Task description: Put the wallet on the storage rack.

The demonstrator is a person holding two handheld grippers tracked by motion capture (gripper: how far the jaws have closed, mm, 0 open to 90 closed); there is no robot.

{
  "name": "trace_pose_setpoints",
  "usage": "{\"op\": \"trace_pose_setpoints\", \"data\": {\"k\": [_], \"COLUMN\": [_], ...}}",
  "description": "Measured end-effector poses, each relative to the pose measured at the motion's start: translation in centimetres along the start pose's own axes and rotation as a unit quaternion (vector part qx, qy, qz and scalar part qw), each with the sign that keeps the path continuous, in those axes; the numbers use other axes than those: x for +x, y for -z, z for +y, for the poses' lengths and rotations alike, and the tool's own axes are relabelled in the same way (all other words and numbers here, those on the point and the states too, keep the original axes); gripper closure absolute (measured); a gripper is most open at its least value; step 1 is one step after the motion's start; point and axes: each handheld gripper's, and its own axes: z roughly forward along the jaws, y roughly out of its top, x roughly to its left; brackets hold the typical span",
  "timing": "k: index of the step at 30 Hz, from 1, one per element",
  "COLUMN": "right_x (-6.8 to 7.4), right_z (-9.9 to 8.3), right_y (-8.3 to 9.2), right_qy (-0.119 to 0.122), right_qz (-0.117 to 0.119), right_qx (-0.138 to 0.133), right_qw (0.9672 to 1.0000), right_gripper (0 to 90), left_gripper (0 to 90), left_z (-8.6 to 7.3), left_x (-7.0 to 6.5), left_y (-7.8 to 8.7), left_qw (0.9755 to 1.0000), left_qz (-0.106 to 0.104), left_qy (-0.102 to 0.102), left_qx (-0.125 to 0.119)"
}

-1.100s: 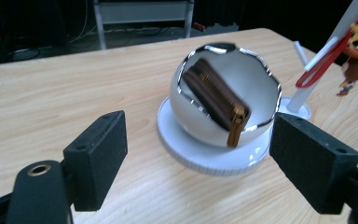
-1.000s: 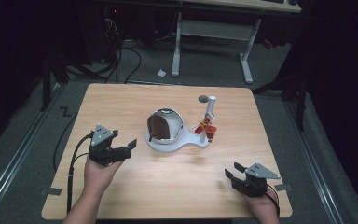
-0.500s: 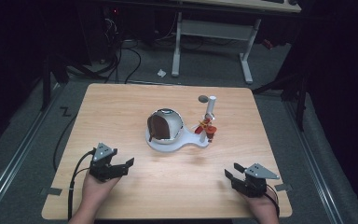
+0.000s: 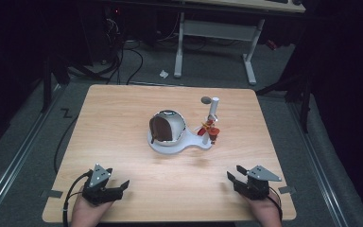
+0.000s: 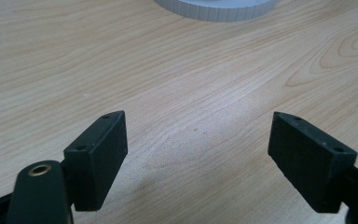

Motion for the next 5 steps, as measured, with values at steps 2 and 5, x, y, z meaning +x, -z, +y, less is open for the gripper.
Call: {"op": "trace_pose_setpoints", "data": {"k": [2,5], "right_x": [0.07,0.29], "right_z": [0.04,0.15], "right_y": [-0.16,-0.33], "right_qy": [-0.001,0.002], "right_qz": [-0.002,-0.002], "right_qx": [0.002,0.004], "right_qw": [1.0000,1.0000], "right_gripper": [49.6,49.2], "left_gripper": [20.0,19.7], "left_z": [-0.10,-0.22], "left_x": [0.10,0.31], "left_y": [-0.11,-0.12], "left_qw": [1.0000,0.9999], "left_qz": [0.002,-0.006], "left_qy": [-0.001,0.012], "left_qx": [0.004,0.003]}}
